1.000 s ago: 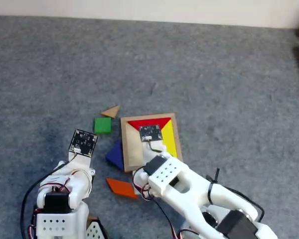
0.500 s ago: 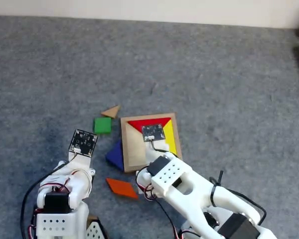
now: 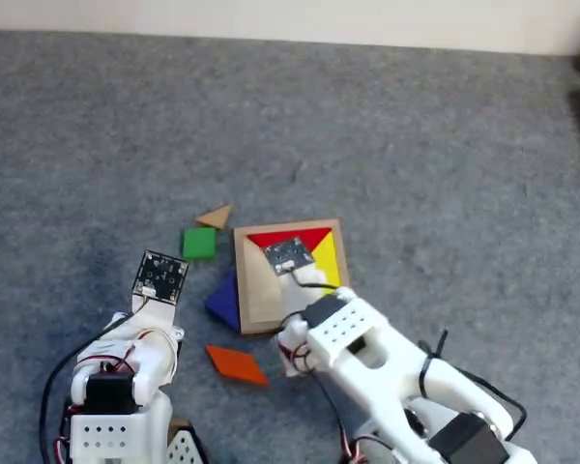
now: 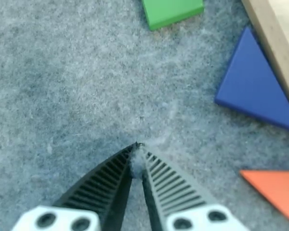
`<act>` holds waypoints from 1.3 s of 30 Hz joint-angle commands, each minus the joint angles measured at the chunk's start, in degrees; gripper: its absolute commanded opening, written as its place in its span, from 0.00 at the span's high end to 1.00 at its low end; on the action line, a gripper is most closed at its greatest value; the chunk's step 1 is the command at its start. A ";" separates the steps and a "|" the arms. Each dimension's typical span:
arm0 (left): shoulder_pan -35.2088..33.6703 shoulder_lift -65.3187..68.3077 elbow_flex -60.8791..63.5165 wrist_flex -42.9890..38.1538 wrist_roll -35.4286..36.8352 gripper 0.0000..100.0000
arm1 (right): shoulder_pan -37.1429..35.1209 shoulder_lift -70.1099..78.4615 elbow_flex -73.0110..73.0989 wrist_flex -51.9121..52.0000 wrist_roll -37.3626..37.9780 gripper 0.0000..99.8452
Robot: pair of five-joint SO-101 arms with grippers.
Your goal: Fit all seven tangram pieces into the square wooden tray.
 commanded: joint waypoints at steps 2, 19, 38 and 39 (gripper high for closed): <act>-0.66 -0.66 1.10 0.35 0.62 1.00 | 5.76 -1.19 -0.48 -1.63 7.82 0.88; -0.57 -0.48 1.10 0.26 0.62 1.00 | 6.46 -0.66 -8.48 9.98 16.18 0.87; -0.57 -0.40 1.10 0.26 0.62 1.00 | -0.31 -0.48 -8.13 4.35 19.08 0.76; -0.57 -0.40 1.10 0.26 0.62 1.00 | -0.40 -0.48 -8.13 4.26 19.08 0.76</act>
